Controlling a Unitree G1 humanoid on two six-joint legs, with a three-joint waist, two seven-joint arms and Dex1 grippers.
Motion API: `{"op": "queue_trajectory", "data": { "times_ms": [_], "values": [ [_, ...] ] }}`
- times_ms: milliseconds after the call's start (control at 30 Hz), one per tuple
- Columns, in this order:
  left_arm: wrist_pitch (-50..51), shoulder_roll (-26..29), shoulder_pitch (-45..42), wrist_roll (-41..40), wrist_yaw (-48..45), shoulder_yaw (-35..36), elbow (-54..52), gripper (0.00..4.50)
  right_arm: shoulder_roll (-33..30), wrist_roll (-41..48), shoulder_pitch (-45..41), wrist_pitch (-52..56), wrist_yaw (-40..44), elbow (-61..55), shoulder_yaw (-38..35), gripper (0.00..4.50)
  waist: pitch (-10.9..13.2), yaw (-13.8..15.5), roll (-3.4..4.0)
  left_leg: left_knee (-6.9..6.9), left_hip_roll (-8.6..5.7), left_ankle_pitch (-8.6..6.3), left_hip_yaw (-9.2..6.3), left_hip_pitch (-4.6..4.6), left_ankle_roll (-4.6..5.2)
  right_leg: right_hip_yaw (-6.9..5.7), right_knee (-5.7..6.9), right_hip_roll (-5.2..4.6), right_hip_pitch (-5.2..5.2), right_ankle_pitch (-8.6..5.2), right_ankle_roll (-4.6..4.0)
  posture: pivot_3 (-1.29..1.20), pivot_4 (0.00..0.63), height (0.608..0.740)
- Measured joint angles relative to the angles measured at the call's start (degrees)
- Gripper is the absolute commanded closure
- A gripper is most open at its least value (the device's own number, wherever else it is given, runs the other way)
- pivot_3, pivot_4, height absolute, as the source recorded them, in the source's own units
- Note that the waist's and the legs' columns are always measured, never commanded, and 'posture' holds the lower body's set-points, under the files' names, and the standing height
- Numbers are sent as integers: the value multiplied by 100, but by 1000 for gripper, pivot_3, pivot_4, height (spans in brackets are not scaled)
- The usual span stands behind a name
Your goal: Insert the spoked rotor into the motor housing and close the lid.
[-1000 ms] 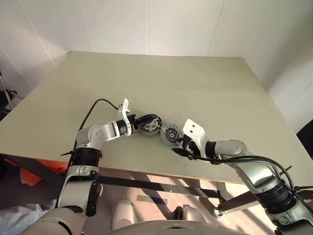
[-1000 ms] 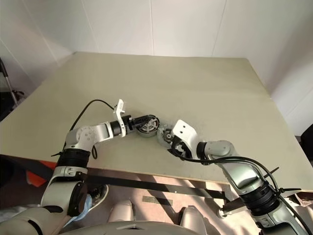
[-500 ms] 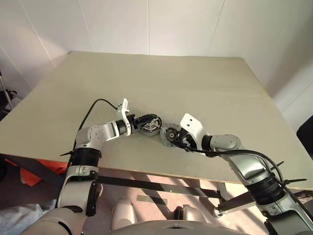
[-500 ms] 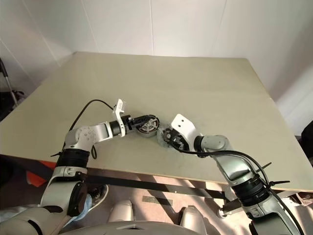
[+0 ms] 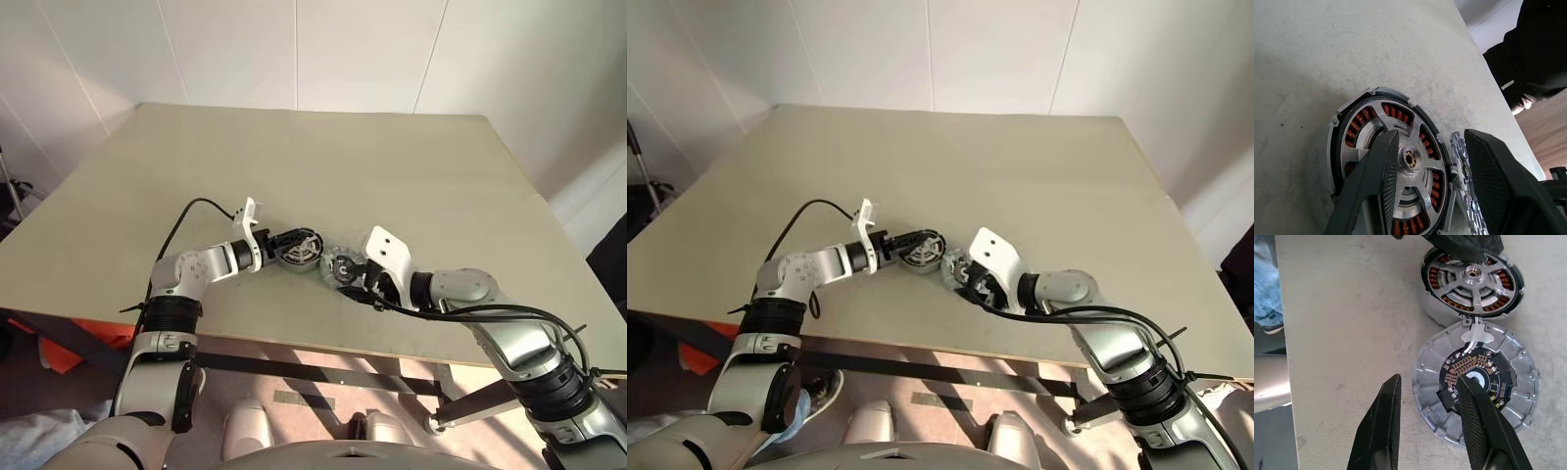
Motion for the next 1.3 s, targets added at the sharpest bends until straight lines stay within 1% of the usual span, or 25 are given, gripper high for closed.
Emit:
{"op": "queue_trajectory", "data": {
  "times_ms": [167,367,600,767,867,1100,1300],
  "values": [
    [11,58,0,-1,-22,5,-14,2248,118,-128,5,-181,-39,343,142,2515,0,0,0,-3,0,-1,0,-3,1,-1,-1,0,-2,1,-3,0,0,740],
    [26,139,33,2,-5,35,-25,2248,137,-198,58,-300,-28,372,164,2515,0,-1,0,-3,0,-1,0,-2,1,-1,-2,0,-2,1,-3,0,0,740],
    [58,140,41,0,30,48,-63,2248,315,-401,46,-552,-114,690,290,2515,0,-8,-1,-3,0,-1,0,-2,1,-1,-2,0,-2,0,-2,0,0,740],
    [58,160,44,0,37,56,-67,2248,429,-470,-46,-634,-118,867,311,2515,1,-38,-1,-2,0,0,0,3,0,0,-1,1,-2,-3,4,0,0,740],
    [59,160,44,1,39,54,-67,2248,455,-498,-79,-711,-125,961,314,2515,1,-57,-2,-2,0,0,0,3,0,-1,0,1,-2,-19,30,0,0,740],
    [55,148,52,2,51,52,-72,2248,466,-601,-157,-866,-187,1128,317,2515,1,-132,-4,1,0,0,0,2,0,-1,0,0,1,-20,32,0,0,740],
    [49,115,59,2,52,48,-76,2248,462,-756,-386,-1182,-180,1551,330,2515,2,-147,-5,4,0,0,0,1,0,0,0,0,1,-20,32,0,0,740]
  ]
}}
